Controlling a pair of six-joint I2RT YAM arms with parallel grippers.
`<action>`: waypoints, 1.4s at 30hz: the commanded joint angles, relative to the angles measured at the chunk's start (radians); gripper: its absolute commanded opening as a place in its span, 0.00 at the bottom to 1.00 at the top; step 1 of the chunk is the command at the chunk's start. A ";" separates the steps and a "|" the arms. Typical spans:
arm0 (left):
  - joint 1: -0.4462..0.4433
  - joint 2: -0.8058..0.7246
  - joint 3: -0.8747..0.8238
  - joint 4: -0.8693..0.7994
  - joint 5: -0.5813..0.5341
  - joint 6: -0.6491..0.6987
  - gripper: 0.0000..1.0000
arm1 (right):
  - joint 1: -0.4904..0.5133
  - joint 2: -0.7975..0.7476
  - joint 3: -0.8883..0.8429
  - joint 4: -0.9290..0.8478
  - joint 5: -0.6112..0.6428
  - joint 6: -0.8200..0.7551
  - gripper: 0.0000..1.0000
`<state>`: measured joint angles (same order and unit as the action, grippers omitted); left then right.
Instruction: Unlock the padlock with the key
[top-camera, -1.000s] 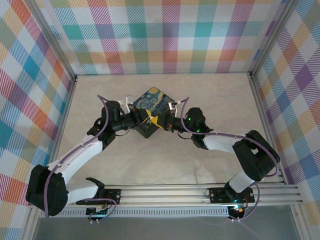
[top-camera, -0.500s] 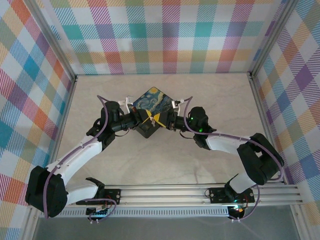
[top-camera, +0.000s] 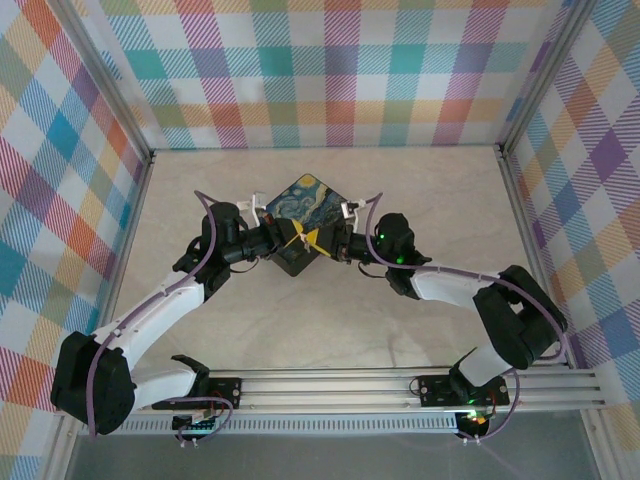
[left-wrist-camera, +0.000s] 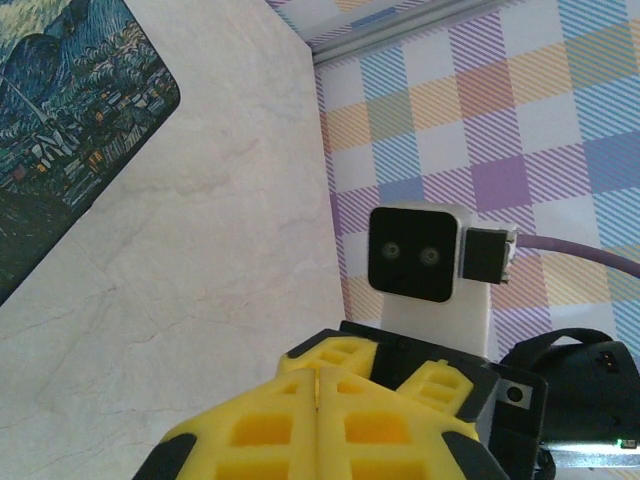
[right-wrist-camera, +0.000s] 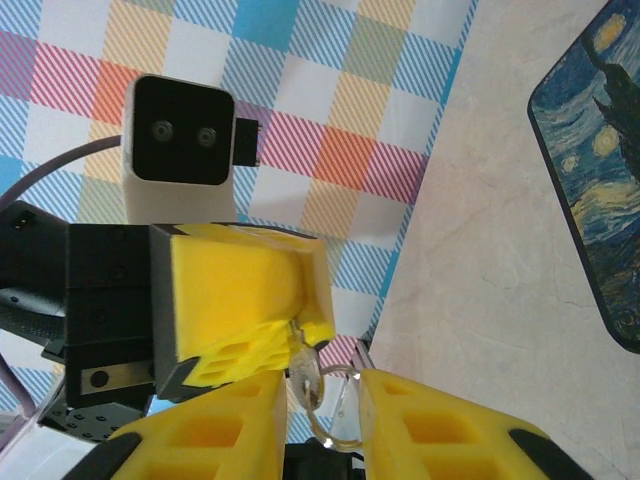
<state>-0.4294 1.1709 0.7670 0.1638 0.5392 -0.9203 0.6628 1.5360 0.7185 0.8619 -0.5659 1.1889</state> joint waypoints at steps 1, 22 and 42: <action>0.008 -0.020 -0.002 0.026 0.022 0.008 0.00 | 0.012 0.028 0.035 0.054 -0.020 0.004 0.25; 0.006 -0.024 -0.006 0.033 0.030 0.006 0.00 | 0.023 0.035 0.051 0.065 -0.006 0.024 0.10; 0.034 -0.075 0.070 -0.248 -0.076 0.145 0.52 | -0.019 -0.038 -0.046 -0.091 0.050 -0.067 0.00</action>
<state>-0.4210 1.1168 0.7879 0.0025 0.4946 -0.8295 0.6609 1.5471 0.7002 0.8341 -0.5228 1.1778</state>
